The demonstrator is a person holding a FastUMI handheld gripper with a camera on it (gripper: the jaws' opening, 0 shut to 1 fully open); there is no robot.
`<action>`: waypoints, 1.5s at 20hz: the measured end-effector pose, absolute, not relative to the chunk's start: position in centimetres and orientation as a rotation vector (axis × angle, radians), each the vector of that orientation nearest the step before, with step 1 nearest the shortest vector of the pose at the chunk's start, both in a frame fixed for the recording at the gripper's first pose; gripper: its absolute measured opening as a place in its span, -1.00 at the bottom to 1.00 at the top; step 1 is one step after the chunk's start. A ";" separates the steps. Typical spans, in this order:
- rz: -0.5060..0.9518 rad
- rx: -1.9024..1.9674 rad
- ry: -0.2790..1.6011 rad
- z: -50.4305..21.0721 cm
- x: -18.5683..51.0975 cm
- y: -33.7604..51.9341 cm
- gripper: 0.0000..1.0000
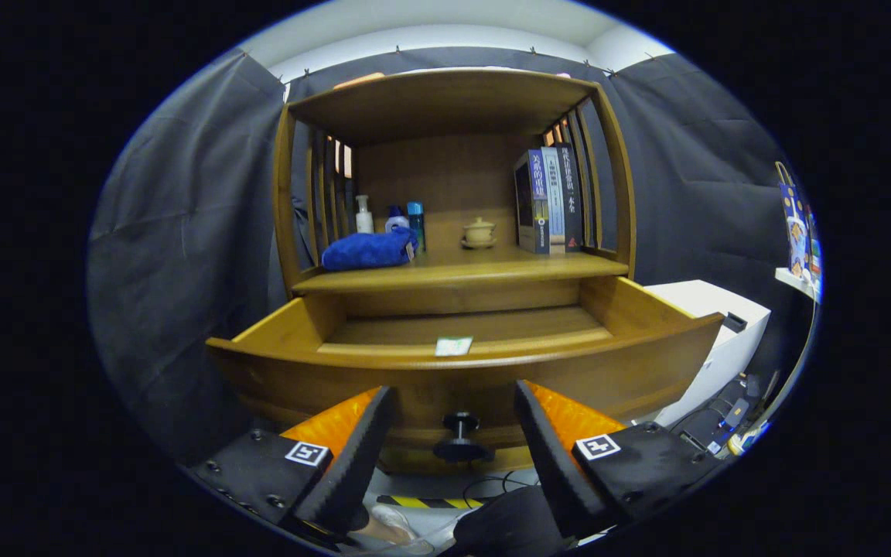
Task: Pull open the drawer, take out the items inside it, and place them on the countertop above the cabinet.
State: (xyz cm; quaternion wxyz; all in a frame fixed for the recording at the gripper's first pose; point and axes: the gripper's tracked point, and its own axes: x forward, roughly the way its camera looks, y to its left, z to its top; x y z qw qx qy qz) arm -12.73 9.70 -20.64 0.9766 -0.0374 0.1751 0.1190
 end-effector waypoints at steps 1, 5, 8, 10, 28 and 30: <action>0.244 -0.082 0.340 -19.8 -12.6 9.9 1.00; 0.253 -0.096 0.285 -17.0 -11.1 10.6 1.00; 0.260 -0.068 0.288 -16.0 -9.0 11.3 1.00; 0.236 -0.056 0.311 -15.2 -7.2 11.3 1.00; 0.242 -0.038 0.784 -22.6 5.4 15.1 0.98; 0.230 -0.079 0.877 -24.9 5.5 15.0 0.97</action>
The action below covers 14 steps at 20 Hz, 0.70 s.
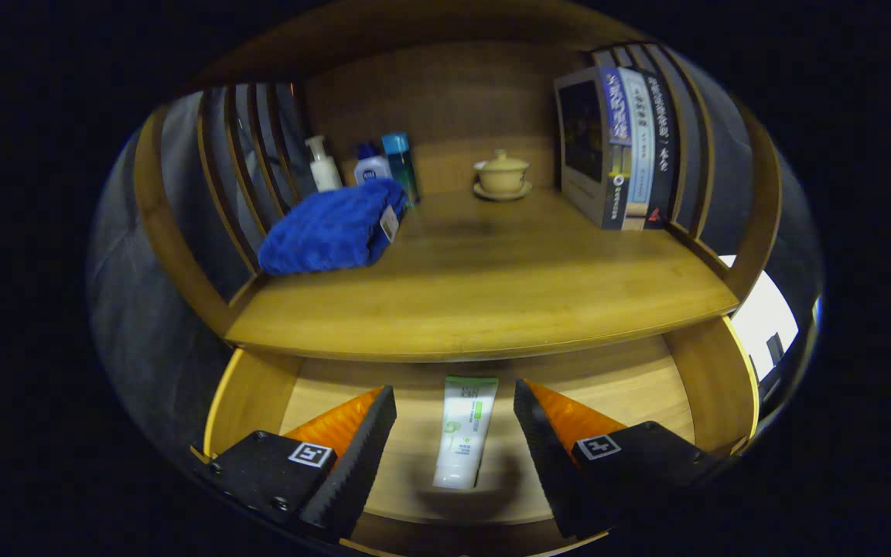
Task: Pull open the drawer, take out the items inside it, and place them on the countertop above the cabinet.
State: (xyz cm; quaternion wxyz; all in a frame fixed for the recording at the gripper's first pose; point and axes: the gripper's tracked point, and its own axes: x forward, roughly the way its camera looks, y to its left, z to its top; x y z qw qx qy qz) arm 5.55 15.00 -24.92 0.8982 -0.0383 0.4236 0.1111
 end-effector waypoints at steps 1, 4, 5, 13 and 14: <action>0.220 -0.087 0.925 -25.7 5.4 14.9 0.97; 0.204 -0.098 1.036 -28.0 4.8 15.0 0.95; 0.194 -0.108 1.075 -28.9 4.6 14.9 0.92; 0.165 -0.205 1.207 -31.8 3.6 14.6 0.63; 0.164 -0.219 1.220 -32.3 3.5 14.6 0.58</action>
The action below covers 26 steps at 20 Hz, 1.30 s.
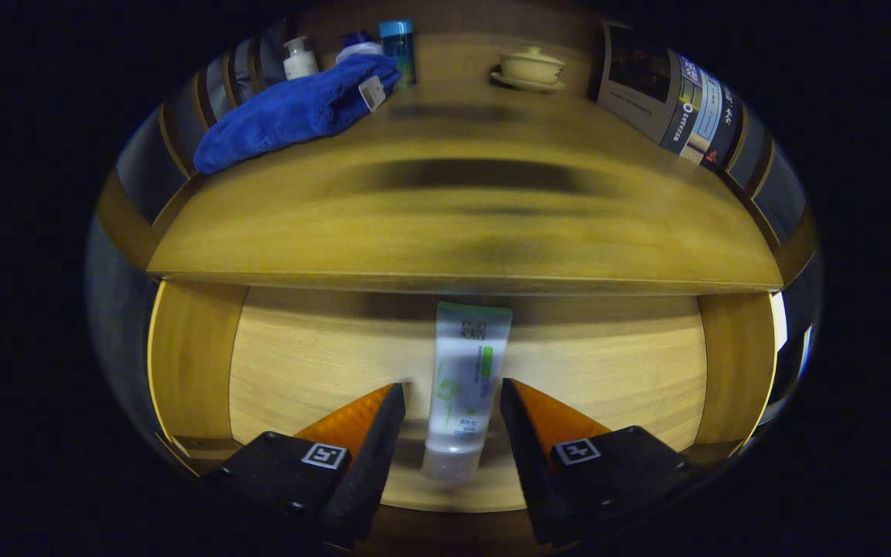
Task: Pull open the drawer, take out the items inside it, and place them on the countertop above the cabinet.
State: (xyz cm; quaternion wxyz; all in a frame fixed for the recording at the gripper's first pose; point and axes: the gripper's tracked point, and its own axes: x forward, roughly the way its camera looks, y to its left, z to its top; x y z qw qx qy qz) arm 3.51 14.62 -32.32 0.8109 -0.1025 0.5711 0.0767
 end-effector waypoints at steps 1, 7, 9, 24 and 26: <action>0.167 -0.235 1.234 -32.6 3.3 14.5 0.54; 0.152 -0.234 1.246 -32.0 4.6 13.9 -0.02; 0.156 -0.218 1.240 -31.6 3.8 13.5 -0.16; 0.217 -0.149 1.075 -19.6 0.6 11.5 -0.16; 0.222 -0.155 1.047 -17.6 0.6 10.9 -0.16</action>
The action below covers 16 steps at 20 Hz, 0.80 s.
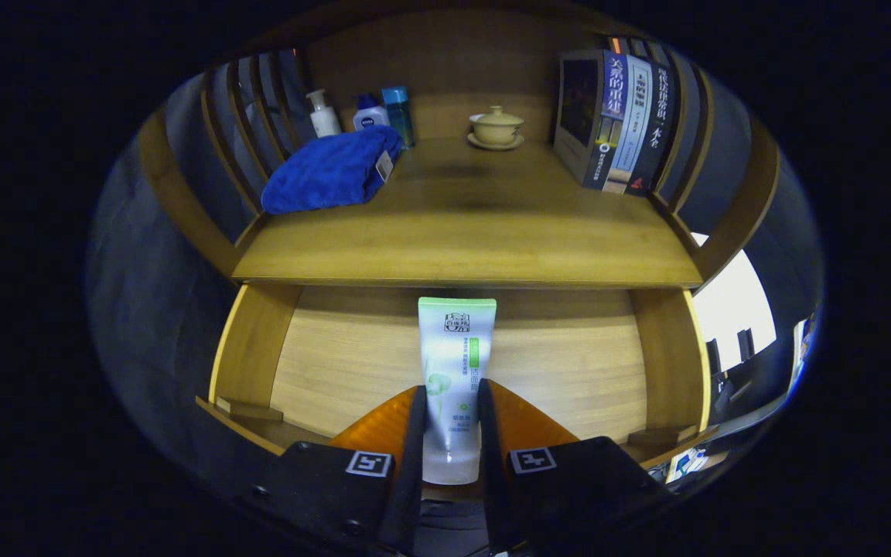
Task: Pull open the drawer, take out the items inside it, and place them on the countertop above the cabinet.
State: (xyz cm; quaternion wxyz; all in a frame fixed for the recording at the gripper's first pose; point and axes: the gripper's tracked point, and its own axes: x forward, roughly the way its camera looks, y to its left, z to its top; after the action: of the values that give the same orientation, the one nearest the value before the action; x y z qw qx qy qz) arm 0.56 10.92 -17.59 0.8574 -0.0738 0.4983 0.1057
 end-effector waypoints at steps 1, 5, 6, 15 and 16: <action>0.220 -0.158 1.030 -16.8 0.7 10.6 -0.17; 0.214 -0.183 0.983 -14.2 1.4 9.6 -0.16; 0.215 -0.182 0.975 -13.6 1.7 9.6 -0.16; 0.222 -0.162 0.889 -11.1 8.0 12.0 -0.16; 0.221 -0.161 0.881 -11.0 9.0 12.3 -0.17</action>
State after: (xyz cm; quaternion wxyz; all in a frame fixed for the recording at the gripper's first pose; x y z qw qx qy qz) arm 8.97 12.34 -11.03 0.8955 -0.0779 0.4250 0.1065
